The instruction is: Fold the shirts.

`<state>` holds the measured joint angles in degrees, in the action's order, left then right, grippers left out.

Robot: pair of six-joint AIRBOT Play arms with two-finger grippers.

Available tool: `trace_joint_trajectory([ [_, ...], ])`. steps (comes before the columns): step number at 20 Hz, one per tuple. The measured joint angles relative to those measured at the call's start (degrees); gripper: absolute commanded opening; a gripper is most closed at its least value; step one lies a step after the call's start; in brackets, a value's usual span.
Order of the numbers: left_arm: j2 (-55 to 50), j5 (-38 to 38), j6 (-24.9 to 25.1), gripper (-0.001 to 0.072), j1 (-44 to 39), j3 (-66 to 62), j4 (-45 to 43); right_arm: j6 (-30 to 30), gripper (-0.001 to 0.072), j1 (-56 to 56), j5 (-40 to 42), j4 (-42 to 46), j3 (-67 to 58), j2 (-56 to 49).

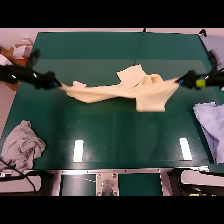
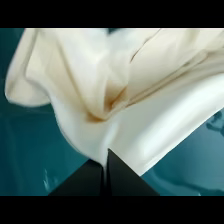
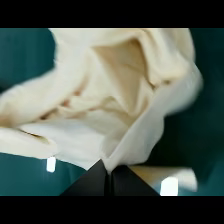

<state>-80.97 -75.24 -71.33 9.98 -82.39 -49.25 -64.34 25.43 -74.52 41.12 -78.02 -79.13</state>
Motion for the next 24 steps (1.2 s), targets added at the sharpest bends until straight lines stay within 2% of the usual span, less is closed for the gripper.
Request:
trace_joint_trajectory([
  [4, 15.1, 5.4, -2.1, 0.0023, 0.0, -16.7, 1.2, -0.4, 0.0020, 0.7, 1.0, -1.4, -15.7, 13.4],
  [8, 28.2, 13.6, -1.2, 0.0023, 0.0, -30.6, 1.6, -0.5, 0.0020, 2.0, 10.9, -0.8, -25.3, 26.7],
  [12, 35.7, 18.8, 0.3, 0.0023, 0.0, -35.3, -1.2, -0.6, 0.0020, 2.4, 21.7, 4.0, -28.2, 35.8],
  [18, 36.6, 18.6, -0.6, 0.0023, 0.0, -29.9, -5.0, -0.6, 0.0020, 2.5, 24.7, 6.8, -25.8, 35.7],
  [24, 25.3, 14.1, 0.6, 0.0023, -0.4, -14.5, -0.5, -0.2, 0.0021, 0.5, 23.2, 3.5, -9.2, 27.9],
])
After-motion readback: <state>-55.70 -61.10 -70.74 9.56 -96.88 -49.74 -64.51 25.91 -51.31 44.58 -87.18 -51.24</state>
